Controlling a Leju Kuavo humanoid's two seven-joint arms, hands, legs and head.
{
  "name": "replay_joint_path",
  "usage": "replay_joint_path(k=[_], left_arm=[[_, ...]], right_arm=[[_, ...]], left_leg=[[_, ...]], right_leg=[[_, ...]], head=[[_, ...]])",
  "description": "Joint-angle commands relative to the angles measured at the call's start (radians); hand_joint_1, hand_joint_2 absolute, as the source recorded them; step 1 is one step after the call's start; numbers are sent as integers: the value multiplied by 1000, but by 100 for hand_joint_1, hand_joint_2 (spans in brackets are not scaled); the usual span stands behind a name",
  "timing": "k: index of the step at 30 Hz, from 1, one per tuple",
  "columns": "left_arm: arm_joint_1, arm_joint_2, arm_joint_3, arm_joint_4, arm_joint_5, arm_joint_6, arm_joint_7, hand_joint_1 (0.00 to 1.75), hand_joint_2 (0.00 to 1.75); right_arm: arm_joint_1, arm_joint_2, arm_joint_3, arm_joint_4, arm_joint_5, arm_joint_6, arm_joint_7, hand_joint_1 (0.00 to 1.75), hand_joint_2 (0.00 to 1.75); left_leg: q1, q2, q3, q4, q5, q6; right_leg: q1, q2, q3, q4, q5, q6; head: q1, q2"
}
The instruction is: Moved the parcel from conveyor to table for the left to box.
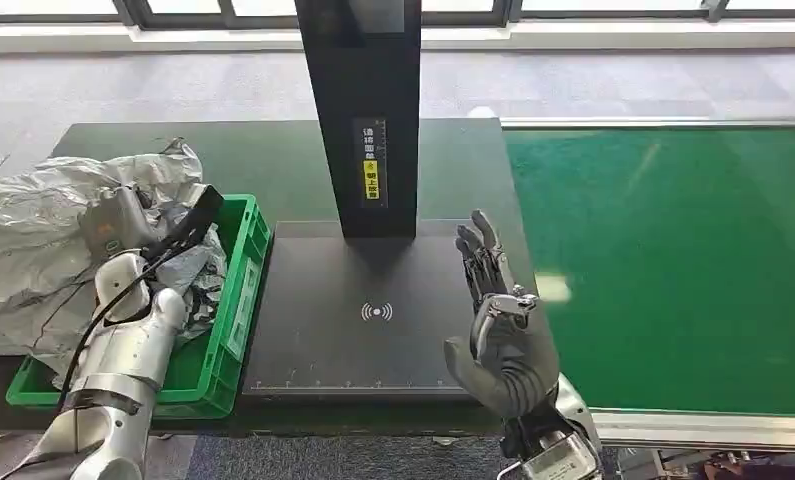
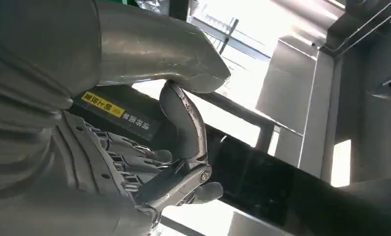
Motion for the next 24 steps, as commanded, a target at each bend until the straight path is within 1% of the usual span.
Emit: replay_joint_path(k=[1,2,3,4,5,8,11,12,13,15,17,18,20,21,22,23,24], left_arm=[[-33,-2,46,88,-74,35,-46,33,175],[-19,-7,47,35,-74,24,-43,0,175],[-11,-2,29,12,-74,13,-31,0,0],[-1,-14,44,-36,-74,6,-33,0,0],[-1,-14,44,-36,-74,6,-33,0,0],[29,-22,63,-118,-71,17,-30,0,0],[69,-33,78,-201,-12,52,-88,0,0],[96,-36,73,-244,39,63,-131,0,0],[96,-36,73,-244,39,63,-131,0,0],[134,-47,60,-302,103,69,-174,0,0],[145,-49,54,-315,103,66,-173,0,0],[179,-61,39,-366,144,79,-191,0,0],[207,-70,27,-406,152,79,-194,0,0],[249,-91,14,-469,151,75,-192,0,0],[265,-104,9,-481,146,81,-189,0,0],[265,-104,9,-481,146,81,-189,0,0],[298,-119,-8,-535,136,58,-185,0,0]], right_arm=[[-25,-45,26,61,-10,-21,2,0,175],[-23,-43,26,61,-8,-21,2,0,175],[-22,-42,25,61,-7,-22,2,0,175],[-18,-41,24,57,-6,-22,2,0,175],[-18,-41,24,57,-6,-22,2,0,175],[-1,-44,30,44,-4,-26,2,0,175],[15,-49,36,29,-6,-38,2,0,175],[22,-56,40,20,-7,-49,2,0,175],[22,-56,40,20,-7,-49,2,0,175],[29,-60,40,11,-4,-60,2,0,175],[31,-60,39,8,-3,-59,2,0,175],[33,-53,33,4,5,-57,2,0,175],[35,-48,29,2,11,-55,2,0,175],[44,-43,23,-4,20,-56,2,0,175],[47,-42,23,-7,22,-56,2,0,175],[47,-42,23,-7,22,-56,2,0,175],[55,-43,21,-15,25,-54,2,0,175]], left_leg=[[1,0,1,0,-1,1],[1,0,0,0,0,1],[1,0,0,0,-1,1],[2,0,-1,0,-1,2],[1,0,0,0,-1,1],[2,0,-1,1,-1,1],[1,1,0,0,-1,1],[1,1,0,-1,-1,1],[1,1,0,0,-1,1],[1,0,0,0,-1,1],[1,0,0,0,-1,1],[1,0,0,0,-2,2],[1,0,0,0,-2,1],[1,0,0,0,-1,1],[1,1,0,0,-2,2],[0,0,0,0,-1,1],[1,0,0,0,-2,1]], right_leg=[[1,-1,2,-1,0,0],[1,-1,1,-1,0,0],[1,-1,1,-1,-1,0],[2,-2,1,-1,-1,0],[1,-1,1,-1,-1,0],[2,-1,0,-1,-1,0],[1,0,1,-2,-1,0],[1,0,1,-2,-1,0],[1,0,1,-1,-1,0],[1,-1,0,-1,-1,0],[1,-1,1,-1,-1,0],[1,-1,1,-1,-1,0],[1,-1,1,-1,-2,1],[1,-1,1,-1,-1,1],[1,-1,1,-1,-2,1],[0,-1,0,-1,-1,1],[1,-2,1,-1,-2,1]], head=[[0,0],[0,0],[0,0],[0,0],[0,0],[0,0],[0,0],[0,0],[0,0],[0,0],[0,0],[0,0],[0,0],[0,0],[0,0],[0,0],[0,0]])
